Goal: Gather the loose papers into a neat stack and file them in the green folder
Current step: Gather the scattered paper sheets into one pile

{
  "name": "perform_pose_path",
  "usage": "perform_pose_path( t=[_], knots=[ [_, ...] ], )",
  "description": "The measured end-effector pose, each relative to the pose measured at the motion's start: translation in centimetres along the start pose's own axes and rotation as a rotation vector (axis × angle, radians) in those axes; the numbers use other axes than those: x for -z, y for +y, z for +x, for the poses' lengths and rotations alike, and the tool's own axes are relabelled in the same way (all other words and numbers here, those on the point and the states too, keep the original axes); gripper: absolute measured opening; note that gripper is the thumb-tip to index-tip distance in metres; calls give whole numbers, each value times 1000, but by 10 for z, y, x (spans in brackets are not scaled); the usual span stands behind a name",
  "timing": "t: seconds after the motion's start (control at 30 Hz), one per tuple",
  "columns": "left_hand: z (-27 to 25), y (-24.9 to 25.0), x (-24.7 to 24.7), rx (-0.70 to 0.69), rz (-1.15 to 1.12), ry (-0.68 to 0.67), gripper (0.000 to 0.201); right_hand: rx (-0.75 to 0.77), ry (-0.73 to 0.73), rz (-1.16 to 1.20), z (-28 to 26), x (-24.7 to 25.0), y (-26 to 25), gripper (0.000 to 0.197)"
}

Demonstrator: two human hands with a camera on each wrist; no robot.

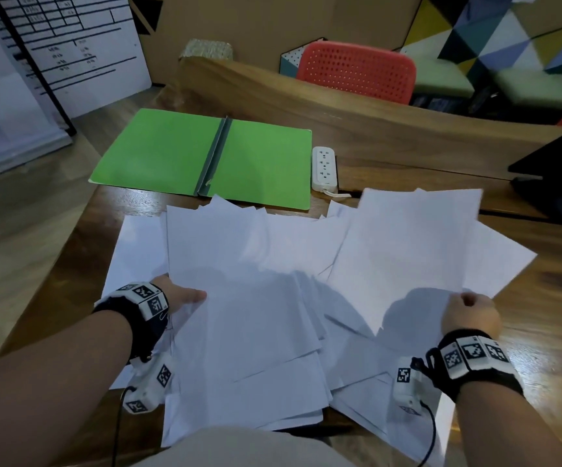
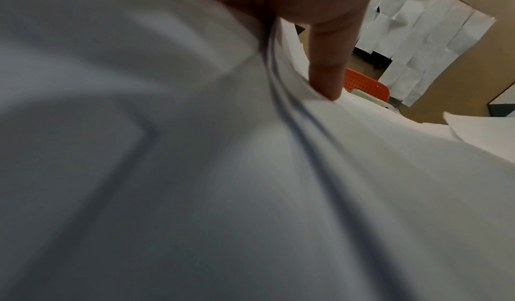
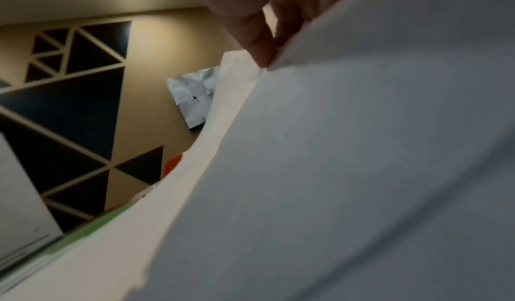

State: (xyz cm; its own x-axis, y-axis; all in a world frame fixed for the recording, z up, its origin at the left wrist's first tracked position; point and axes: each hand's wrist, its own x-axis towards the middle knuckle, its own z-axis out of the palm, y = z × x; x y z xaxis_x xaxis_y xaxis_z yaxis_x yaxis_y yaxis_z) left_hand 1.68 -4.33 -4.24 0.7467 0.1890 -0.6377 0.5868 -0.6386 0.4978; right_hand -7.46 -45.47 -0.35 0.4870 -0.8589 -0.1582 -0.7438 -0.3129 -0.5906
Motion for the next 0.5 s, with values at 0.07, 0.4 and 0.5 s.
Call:
perform_pose_path(
  t=[0.07,0.4,0.5],
  knots=[
    [2,-2,0,-7,-3,0,62,-12,-35,18,-1,0,-3,31],
    [9,-6,0,36,12,-7,84,-49,177,288,-7,16,-25,32],
    [10,-6,-2,42,10,-8,70,16,247,384,1,25,-35,30]
  ],
)
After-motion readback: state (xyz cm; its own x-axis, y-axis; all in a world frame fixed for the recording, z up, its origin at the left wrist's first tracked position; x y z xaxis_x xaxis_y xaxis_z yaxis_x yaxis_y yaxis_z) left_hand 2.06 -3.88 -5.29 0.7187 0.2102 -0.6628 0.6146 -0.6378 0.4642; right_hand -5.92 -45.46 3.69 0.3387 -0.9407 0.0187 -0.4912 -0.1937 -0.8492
